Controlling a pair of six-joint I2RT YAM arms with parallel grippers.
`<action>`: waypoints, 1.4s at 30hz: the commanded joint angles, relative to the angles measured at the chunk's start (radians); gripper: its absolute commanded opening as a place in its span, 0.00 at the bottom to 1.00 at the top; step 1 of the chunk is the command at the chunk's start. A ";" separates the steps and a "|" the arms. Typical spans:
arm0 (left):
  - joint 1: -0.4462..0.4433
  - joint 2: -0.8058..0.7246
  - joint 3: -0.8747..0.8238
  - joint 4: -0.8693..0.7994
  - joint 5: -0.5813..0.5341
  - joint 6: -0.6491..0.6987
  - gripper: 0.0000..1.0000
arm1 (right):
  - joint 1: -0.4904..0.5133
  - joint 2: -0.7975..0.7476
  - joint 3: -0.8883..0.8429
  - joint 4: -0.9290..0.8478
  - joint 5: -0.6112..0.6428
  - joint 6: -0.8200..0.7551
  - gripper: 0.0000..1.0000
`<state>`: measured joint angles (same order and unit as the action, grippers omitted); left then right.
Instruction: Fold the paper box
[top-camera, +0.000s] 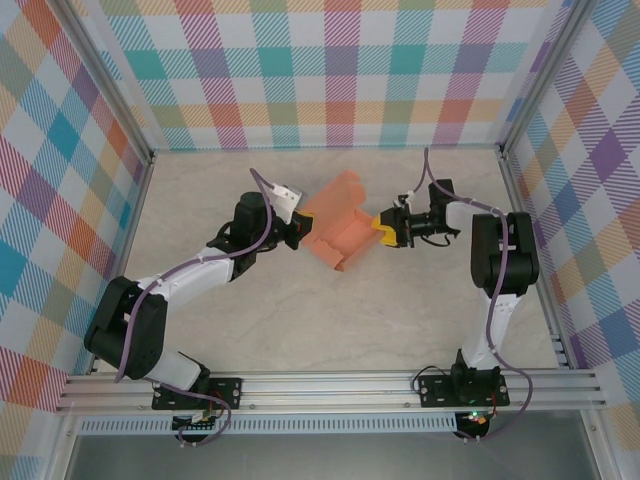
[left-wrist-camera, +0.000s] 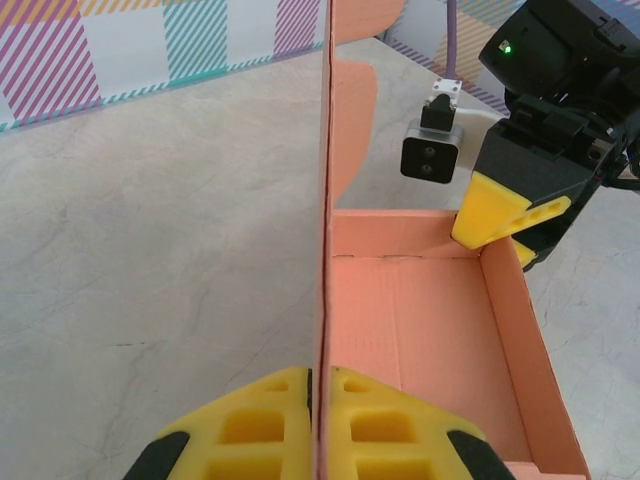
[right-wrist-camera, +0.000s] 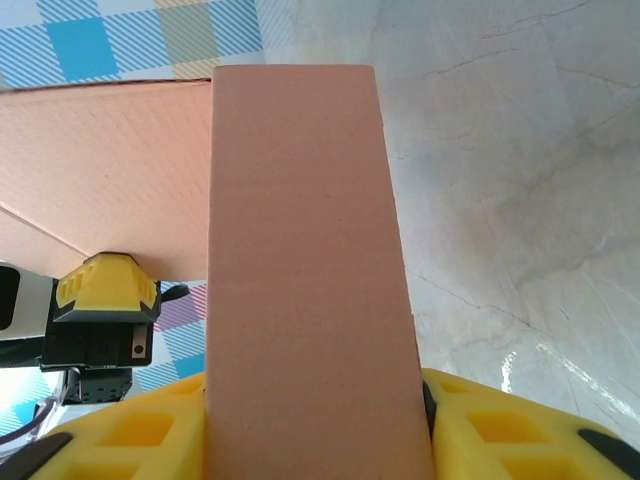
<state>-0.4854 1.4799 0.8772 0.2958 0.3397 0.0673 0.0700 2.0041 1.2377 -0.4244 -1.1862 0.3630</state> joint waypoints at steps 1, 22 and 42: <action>0.009 -0.013 0.016 0.047 0.022 -0.014 0.00 | 0.007 0.028 0.022 -0.051 -0.004 -0.053 0.41; 0.010 0.037 0.067 -0.054 -0.113 -0.049 0.00 | 0.044 -0.129 -0.055 0.077 0.281 -0.046 0.60; 0.007 0.124 0.217 -0.382 -0.342 -0.336 0.00 | 0.517 -0.640 -0.536 0.602 0.919 -1.131 0.62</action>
<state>-0.4854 1.5944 1.0542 -0.0067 0.0200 -0.2119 0.5274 1.3624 0.7624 -0.0002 -0.3771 -0.3416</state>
